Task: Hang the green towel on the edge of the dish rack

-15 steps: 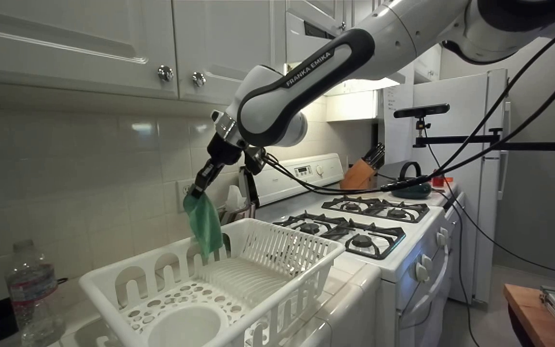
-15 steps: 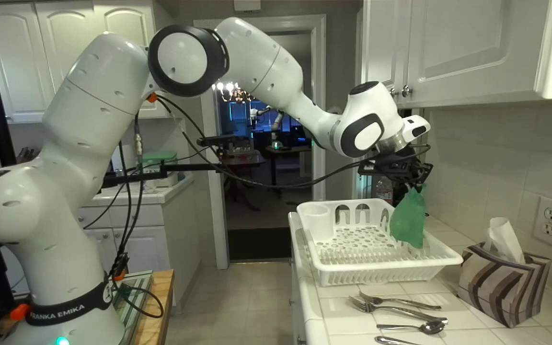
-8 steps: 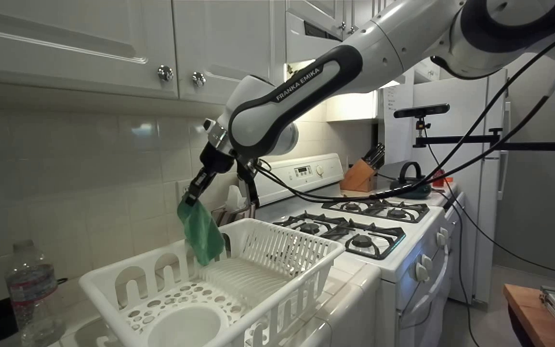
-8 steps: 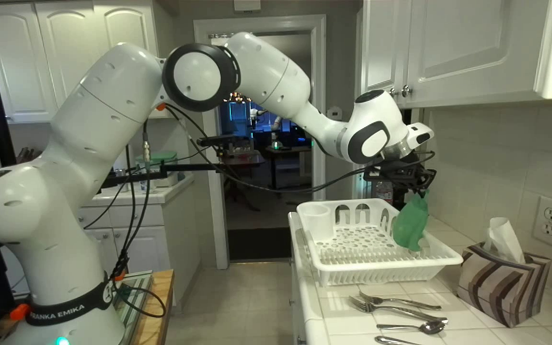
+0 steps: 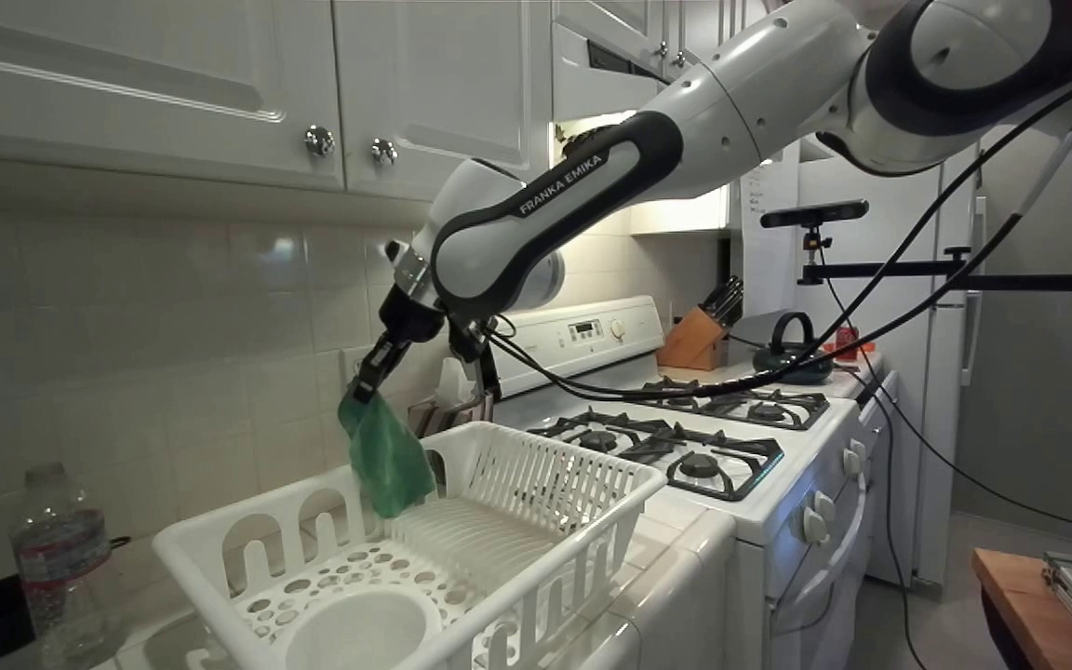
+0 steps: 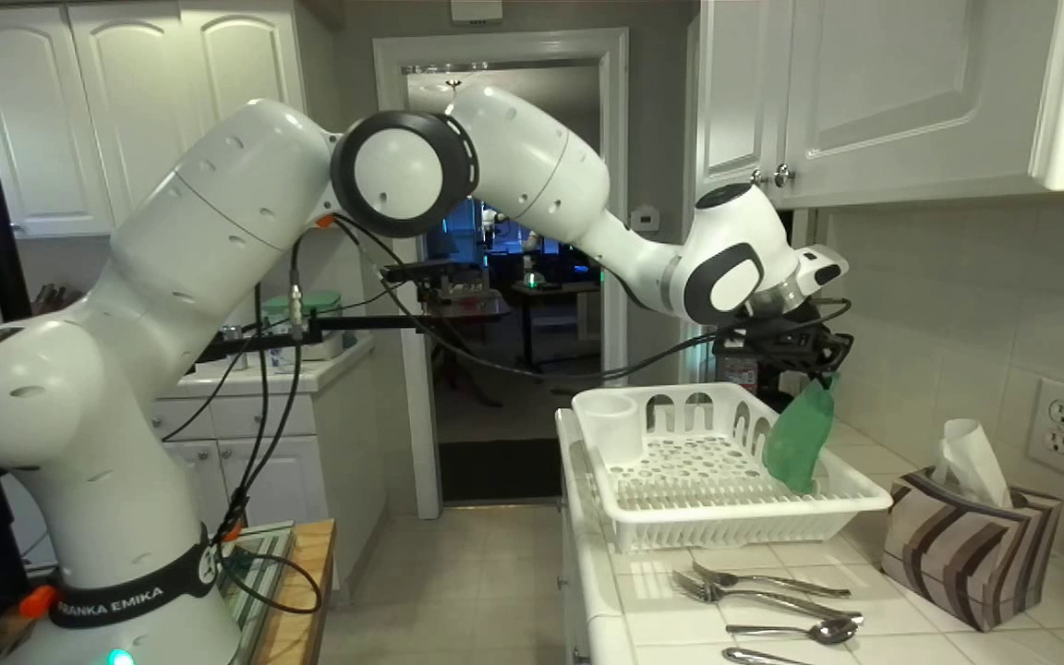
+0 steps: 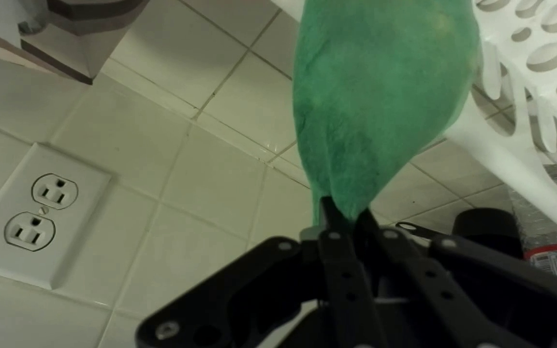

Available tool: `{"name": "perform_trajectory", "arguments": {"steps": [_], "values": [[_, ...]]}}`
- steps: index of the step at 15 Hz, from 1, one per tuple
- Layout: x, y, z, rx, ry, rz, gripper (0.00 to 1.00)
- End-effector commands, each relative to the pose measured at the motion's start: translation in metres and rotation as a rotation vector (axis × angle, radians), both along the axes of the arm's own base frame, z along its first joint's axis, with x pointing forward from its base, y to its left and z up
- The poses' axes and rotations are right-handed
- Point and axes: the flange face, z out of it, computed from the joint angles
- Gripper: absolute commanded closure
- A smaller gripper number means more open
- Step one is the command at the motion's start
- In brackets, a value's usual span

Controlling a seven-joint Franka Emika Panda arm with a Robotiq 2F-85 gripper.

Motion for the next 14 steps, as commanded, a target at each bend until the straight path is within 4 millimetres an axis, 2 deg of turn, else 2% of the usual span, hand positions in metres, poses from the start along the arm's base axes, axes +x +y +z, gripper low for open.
{"name": "perform_trajectory", "arguments": {"steps": [1,9,14], "values": [[0.013,0.002,-0.003,-0.021,0.005,-0.010,0.98],[0.027,-0.001,-0.018,-0.027,0.041,-0.013,0.98],[0.036,-0.003,-0.014,-0.001,0.033,-0.033,0.98]]}}
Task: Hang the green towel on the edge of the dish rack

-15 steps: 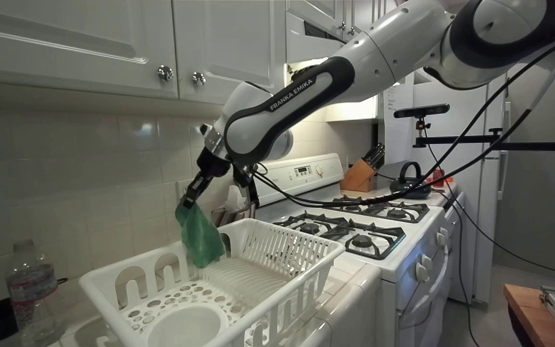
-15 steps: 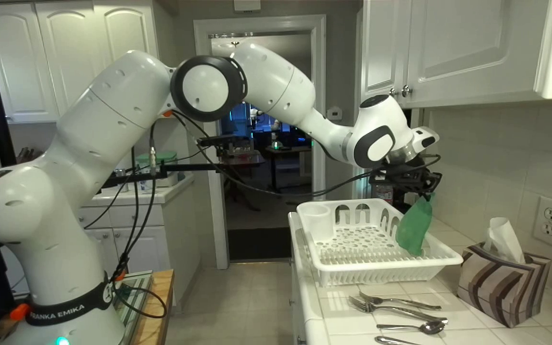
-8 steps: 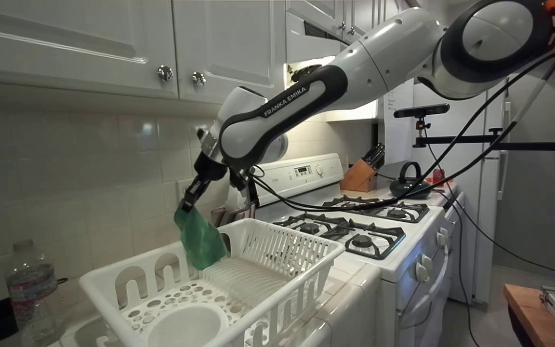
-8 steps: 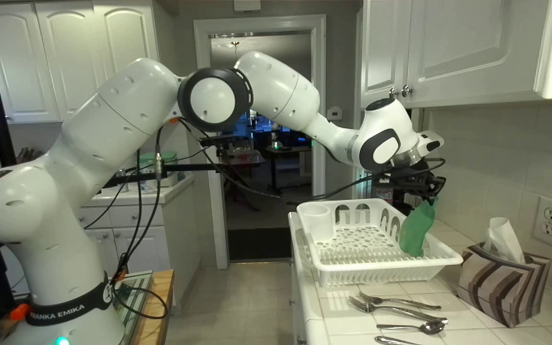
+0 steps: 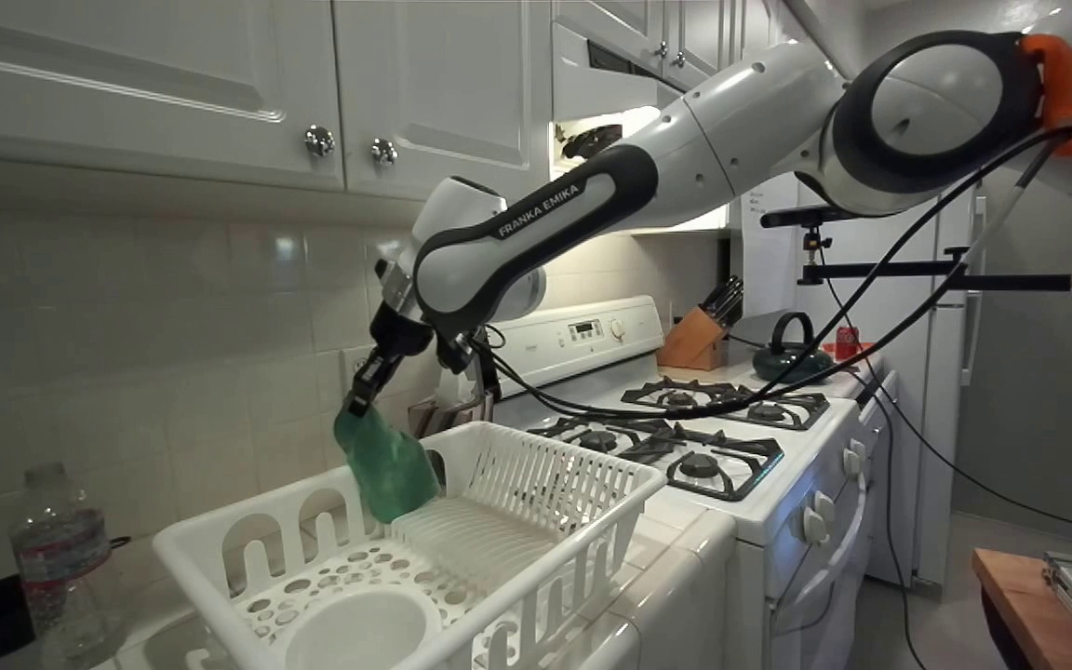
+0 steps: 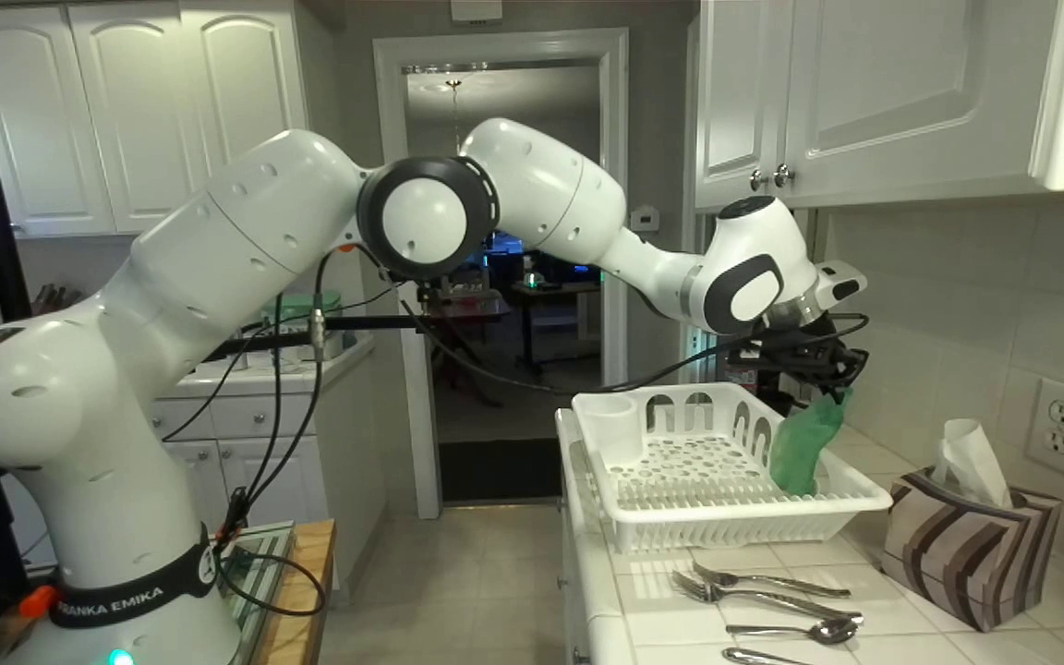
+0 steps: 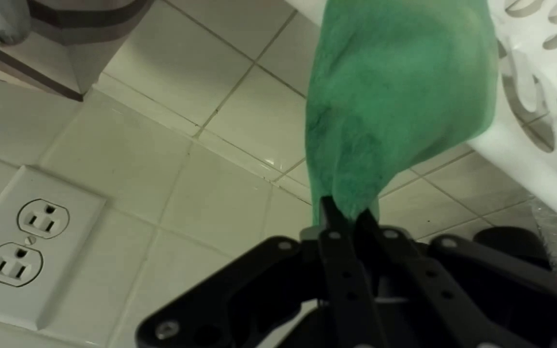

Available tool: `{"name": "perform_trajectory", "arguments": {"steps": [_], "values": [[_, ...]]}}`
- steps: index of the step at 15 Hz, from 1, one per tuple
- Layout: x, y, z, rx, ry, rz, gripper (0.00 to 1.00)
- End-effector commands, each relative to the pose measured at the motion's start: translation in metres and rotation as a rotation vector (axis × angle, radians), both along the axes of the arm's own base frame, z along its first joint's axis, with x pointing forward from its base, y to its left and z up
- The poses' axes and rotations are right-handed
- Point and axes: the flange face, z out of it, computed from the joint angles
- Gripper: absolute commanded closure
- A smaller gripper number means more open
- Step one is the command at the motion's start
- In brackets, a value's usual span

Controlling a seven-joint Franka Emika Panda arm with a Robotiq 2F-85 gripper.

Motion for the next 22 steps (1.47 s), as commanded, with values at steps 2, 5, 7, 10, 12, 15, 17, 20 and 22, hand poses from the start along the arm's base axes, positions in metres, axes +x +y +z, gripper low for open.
{"name": "perform_trajectory", "arguments": {"steps": [2,5,7,10,12,15,17,20,22], "values": [[0.014,0.004,0.009,0.005,-0.023,-0.021,0.98],[0.018,0.005,0.008,0.001,-0.025,-0.023,0.98],[0.019,0.005,0.003,-0.004,-0.018,-0.026,0.98],[0.021,0.004,-0.002,-0.011,-0.009,-0.026,0.67],[0.023,0.003,-0.002,-0.010,-0.011,-0.029,0.60],[0.025,0.003,0.000,-0.008,-0.018,-0.031,0.39],[0.025,0.003,0.002,-0.008,-0.024,-0.034,0.25],[0.023,0.003,0.010,0.013,0.002,-0.069,0.05],[0.020,0.004,0.016,0.033,0.020,-0.098,0.00]]}}
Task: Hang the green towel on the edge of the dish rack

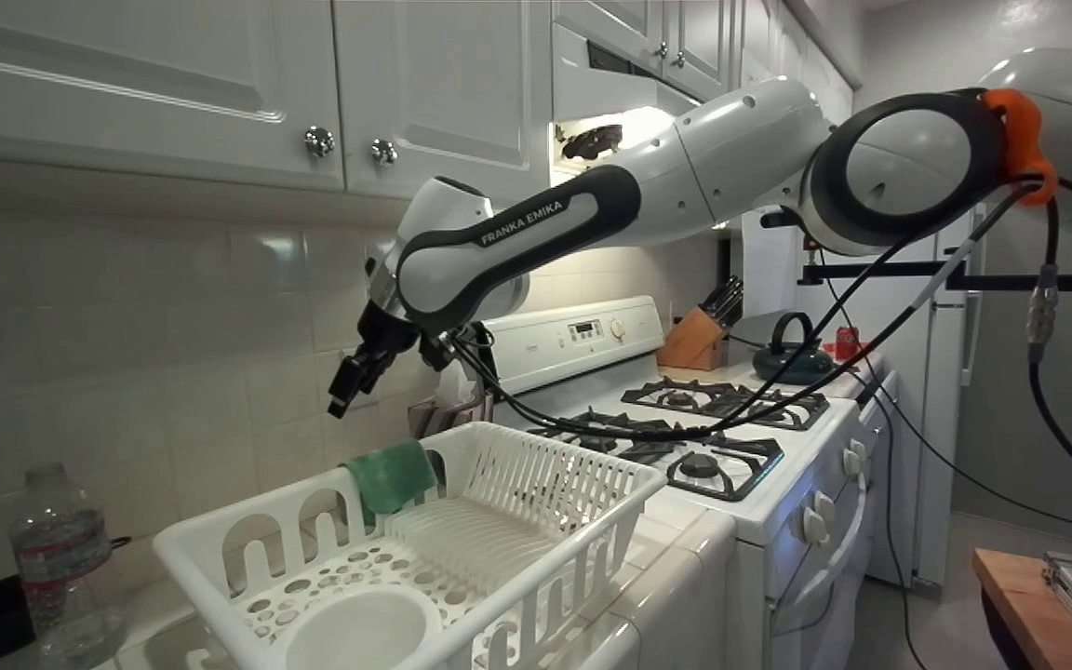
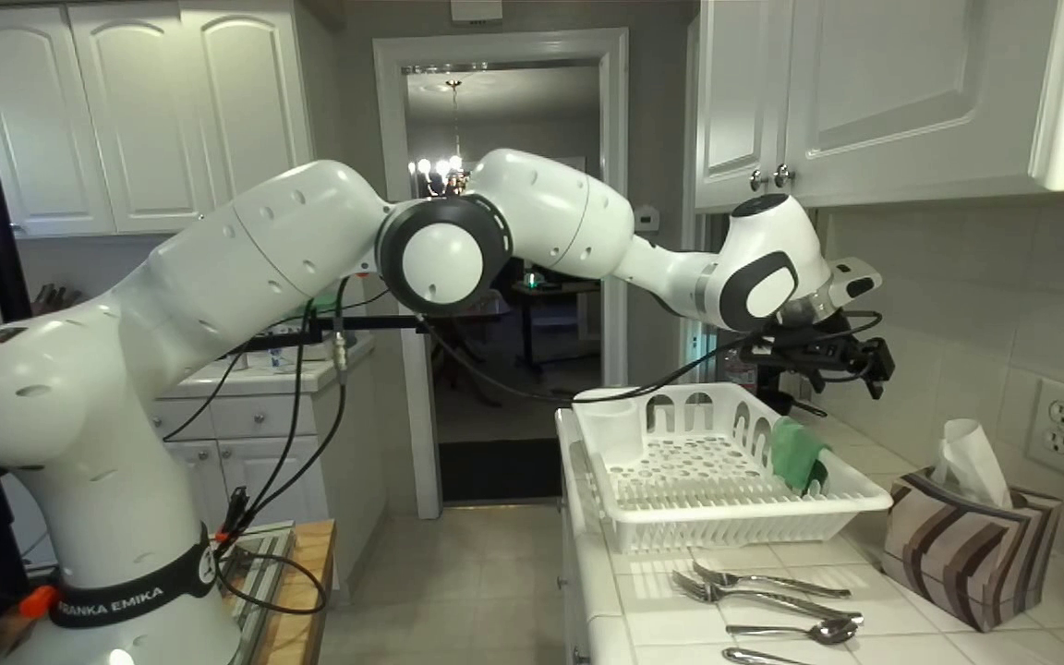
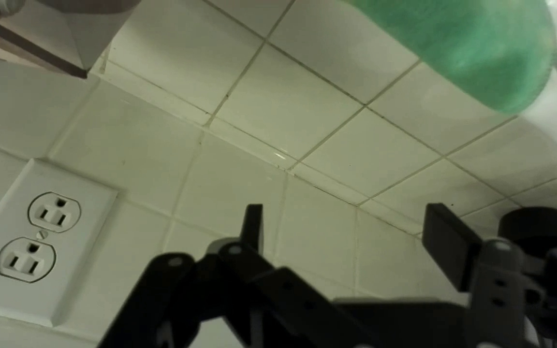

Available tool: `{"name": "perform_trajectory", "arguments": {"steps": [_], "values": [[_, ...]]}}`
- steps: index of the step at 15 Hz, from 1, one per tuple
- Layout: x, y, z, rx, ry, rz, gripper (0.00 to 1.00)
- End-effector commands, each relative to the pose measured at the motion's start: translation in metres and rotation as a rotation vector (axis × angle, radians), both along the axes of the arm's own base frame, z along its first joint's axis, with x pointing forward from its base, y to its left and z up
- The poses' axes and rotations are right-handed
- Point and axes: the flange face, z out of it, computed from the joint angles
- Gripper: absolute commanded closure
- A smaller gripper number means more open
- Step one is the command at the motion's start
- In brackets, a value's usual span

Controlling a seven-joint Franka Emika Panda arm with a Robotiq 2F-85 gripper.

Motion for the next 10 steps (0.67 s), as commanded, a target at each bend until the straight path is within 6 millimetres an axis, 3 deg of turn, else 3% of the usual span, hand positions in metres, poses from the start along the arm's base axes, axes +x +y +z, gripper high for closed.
{"name": "perform_trajectory", "arguments": {"steps": [1,10], "values": [[-0.002,0.005,0.013,0.031,0.027,-0.070,0.00],[-0.015,0.019,0.008,0.123,0.010,-0.235,0.00]]}}
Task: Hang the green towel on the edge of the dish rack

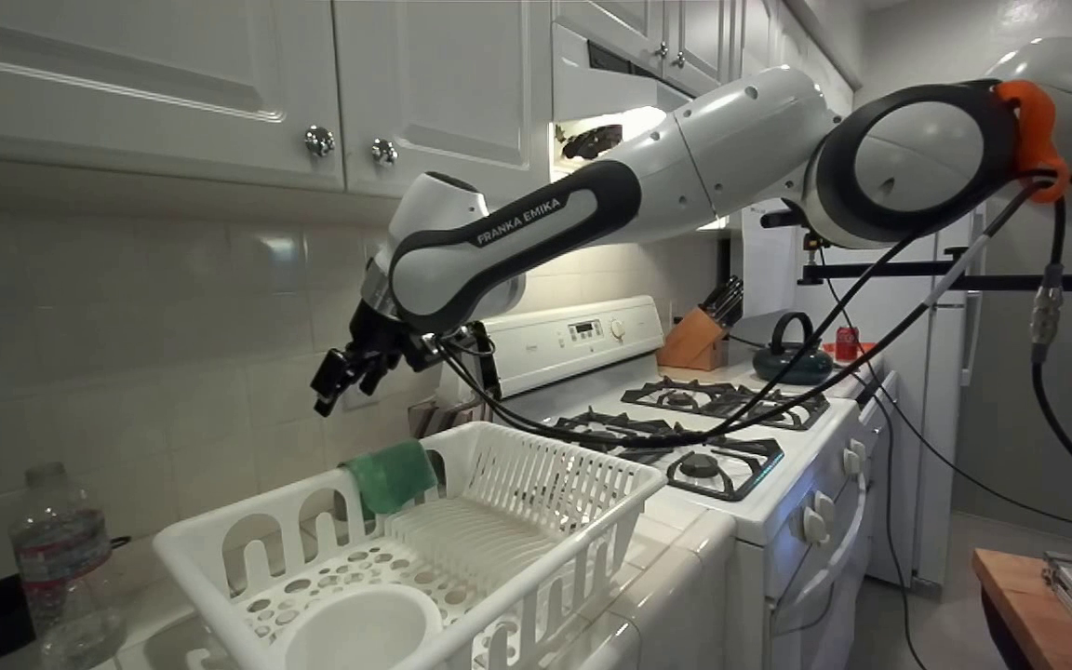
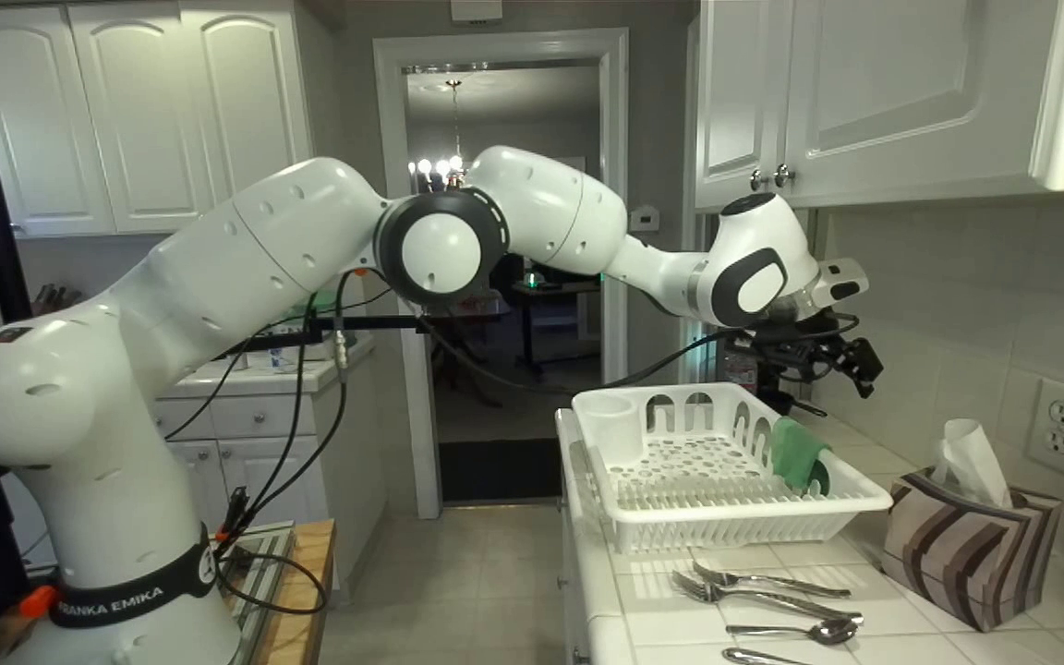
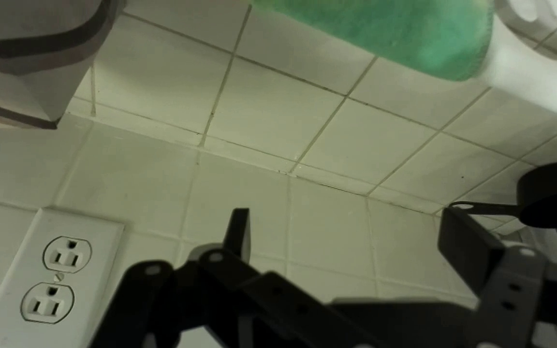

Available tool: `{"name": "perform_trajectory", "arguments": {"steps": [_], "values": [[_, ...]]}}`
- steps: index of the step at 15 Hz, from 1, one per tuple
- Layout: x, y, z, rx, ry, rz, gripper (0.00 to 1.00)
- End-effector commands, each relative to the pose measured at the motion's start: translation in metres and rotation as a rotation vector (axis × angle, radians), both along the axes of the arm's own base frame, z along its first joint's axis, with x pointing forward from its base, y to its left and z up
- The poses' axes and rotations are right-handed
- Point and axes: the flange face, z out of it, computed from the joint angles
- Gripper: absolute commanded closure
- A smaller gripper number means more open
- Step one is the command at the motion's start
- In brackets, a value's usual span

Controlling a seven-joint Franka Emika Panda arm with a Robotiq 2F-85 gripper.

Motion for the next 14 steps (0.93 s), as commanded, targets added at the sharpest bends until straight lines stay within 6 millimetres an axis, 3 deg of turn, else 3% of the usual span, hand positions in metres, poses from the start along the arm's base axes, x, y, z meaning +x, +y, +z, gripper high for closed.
{"name": "perform_trajectory", "arguments": {"steps": [1,10,14], "values": [[-0.016,0.002,0.008,0.025,0.007,-0.089,0.00],[-0.075,-0.014,0.026,0.025,0.093,-0.215,0.00],[-0.114,-0.009,0.018,0.011,0.197,-0.217,0.00]]}}
